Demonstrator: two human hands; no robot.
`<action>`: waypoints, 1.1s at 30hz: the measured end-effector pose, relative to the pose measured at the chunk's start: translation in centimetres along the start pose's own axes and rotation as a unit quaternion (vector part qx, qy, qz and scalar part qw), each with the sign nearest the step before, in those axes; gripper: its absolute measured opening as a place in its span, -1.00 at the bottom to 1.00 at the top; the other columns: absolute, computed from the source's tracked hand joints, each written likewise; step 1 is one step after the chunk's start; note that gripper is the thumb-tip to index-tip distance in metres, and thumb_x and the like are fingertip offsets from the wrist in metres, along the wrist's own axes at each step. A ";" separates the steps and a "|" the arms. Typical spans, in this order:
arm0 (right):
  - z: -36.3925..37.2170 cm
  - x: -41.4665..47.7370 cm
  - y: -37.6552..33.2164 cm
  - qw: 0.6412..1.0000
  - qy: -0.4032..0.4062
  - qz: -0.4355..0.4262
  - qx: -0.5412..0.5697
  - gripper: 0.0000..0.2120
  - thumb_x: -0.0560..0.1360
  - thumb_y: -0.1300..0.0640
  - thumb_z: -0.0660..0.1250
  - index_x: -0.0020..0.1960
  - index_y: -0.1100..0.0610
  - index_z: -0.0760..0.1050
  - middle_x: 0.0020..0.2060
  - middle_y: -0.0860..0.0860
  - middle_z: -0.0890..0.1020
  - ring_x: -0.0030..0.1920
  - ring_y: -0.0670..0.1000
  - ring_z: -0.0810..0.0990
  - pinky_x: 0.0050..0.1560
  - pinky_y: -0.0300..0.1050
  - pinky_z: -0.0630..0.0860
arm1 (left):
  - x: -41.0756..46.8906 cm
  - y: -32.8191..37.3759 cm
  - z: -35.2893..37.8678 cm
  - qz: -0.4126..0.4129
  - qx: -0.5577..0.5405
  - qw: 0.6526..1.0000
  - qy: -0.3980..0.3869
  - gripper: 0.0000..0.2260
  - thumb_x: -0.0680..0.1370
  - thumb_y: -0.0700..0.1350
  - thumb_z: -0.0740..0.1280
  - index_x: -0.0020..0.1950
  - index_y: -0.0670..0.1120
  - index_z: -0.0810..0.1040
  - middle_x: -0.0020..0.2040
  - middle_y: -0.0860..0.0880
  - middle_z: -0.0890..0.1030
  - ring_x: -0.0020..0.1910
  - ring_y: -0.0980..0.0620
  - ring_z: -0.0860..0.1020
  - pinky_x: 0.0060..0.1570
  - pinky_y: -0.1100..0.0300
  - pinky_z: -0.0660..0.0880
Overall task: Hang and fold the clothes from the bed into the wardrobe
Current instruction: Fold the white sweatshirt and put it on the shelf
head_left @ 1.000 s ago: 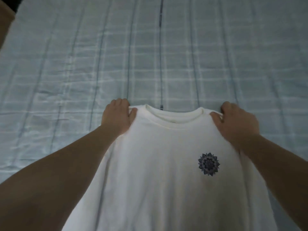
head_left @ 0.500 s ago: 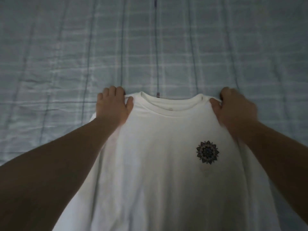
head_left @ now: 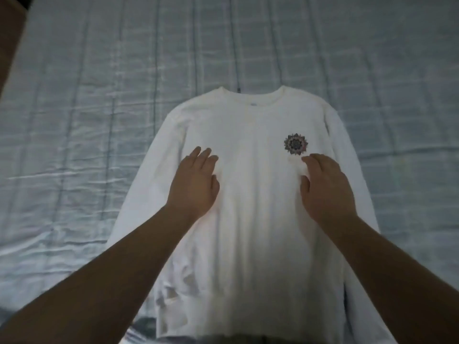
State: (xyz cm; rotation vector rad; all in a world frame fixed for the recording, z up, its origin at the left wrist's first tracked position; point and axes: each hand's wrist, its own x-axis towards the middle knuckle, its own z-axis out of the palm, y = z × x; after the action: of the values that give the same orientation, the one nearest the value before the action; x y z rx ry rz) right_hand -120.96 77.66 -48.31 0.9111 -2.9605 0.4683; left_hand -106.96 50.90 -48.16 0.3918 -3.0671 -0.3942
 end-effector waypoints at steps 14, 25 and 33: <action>1.1 -30.4 -0.1 0.961 -0.270 -0.036 -0.040 -0.31 0.58 -0.13 0.08 0.61 0.16 0.04 0.59 0.11 0.06 0.59 0.14 0.03 0.55 0.14 0.04 | -30.3 0.9 5.0 0.040 -0.017 0.974 -0.223 -0.36 0.64 0.19 0.08 0.63 -0.12 0.06 0.62 -0.14 0.07 0.61 -0.16 0.01 0.53 -0.16 0.12; -0.2 -29.2 0.5 0.930 -0.338 -0.077 -0.120 -0.09 0.46 0.28 0.27 0.61 0.06 -0.22 0.60 0.06 -0.11 0.60 0.13 -0.05 0.56 0.08 -0.04 | -29.9 0.7 3.8 0.035 0.017 0.962 -0.269 -0.06 0.46 -0.30 0.27 0.57 0.10 -0.34 0.60 0.01 -0.29 0.60 -0.07 -0.26 0.55 -0.07 -0.21; -1.0 -30.4 1.2 0.917 -0.362 -0.066 -0.153 -0.02 0.44 0.33 0.26 0.58 -0.02 -0.34 0.59 0.07 -0.19 0.59 0.11 -0.17 0.55 0.05 -0.20 | -31.5 -1.2 3.4 0.046 0.073 0.950 -0.301 0.04 0.49 -0.27 0.37 0.56 0.15 -0.42 0.60 -0.01 -0.34 0.59 -0.13 -0.30 0.55 -0.09 -0.22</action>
State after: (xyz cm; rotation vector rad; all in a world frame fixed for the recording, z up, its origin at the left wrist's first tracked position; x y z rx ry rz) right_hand -96.44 95.52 -50.54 1.4841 -3.3797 -0.4388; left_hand -76.40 58.51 -51.48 0.1455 -3.7072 -0.3338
